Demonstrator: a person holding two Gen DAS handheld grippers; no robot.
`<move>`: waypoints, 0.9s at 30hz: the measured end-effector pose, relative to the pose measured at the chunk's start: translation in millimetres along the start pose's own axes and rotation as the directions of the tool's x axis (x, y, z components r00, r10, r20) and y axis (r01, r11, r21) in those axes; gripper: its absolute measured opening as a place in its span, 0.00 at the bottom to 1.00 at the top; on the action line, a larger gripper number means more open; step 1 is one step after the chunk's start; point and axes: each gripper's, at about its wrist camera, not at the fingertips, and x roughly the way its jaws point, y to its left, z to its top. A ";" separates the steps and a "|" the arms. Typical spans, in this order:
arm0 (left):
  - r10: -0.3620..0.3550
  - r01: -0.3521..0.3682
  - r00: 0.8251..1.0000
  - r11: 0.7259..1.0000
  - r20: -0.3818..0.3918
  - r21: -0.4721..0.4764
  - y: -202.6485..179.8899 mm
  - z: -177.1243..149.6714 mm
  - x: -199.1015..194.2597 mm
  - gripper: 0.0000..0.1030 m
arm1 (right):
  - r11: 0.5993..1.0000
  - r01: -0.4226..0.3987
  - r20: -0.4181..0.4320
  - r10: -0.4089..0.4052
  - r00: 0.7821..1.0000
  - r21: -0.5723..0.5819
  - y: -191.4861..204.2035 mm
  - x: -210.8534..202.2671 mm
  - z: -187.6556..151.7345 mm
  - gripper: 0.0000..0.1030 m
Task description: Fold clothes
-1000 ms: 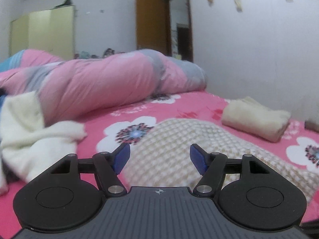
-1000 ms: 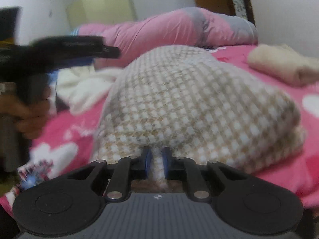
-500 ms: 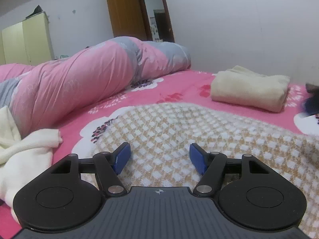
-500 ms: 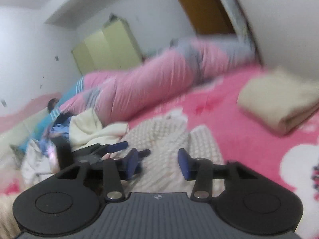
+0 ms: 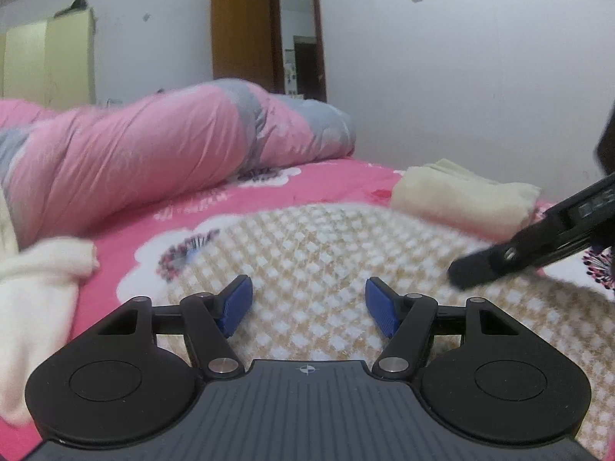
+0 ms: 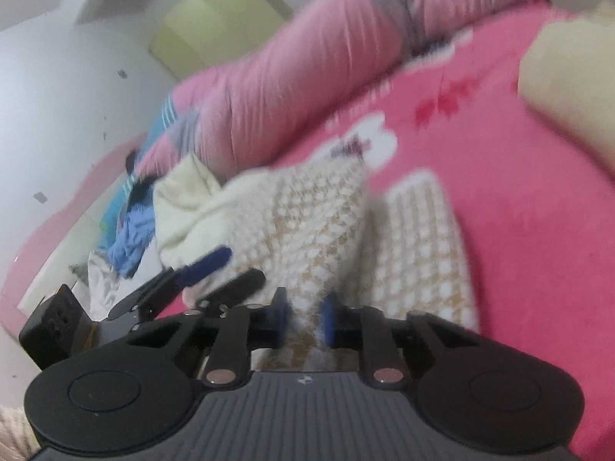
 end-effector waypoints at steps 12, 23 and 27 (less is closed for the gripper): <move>-0.052 0.029 0.997 0.930 0.054 0.365 -87.1 35.7 26.0 0.62 | 0.995 0.096 0.174 -0.092 0.980 -0.016 -4.2 -44.9 -7.8 0.15; -0.067 0.113 0.987 0.931 -0.143 0.346 -99.6 31.5 74.3 0.61 | 0.986 0.126 0.236 -0.149 0.960 0.111 -55.8 -50.9 -21.0 0.07; -0.053 0.108 0.985 0.934 -0.166 0.340 -100.3 27.6 81.1 0.61 | 0.952 0.241 0.276 -0.287 0.917 0.188 -78.3 -71.6 -14.3 0.00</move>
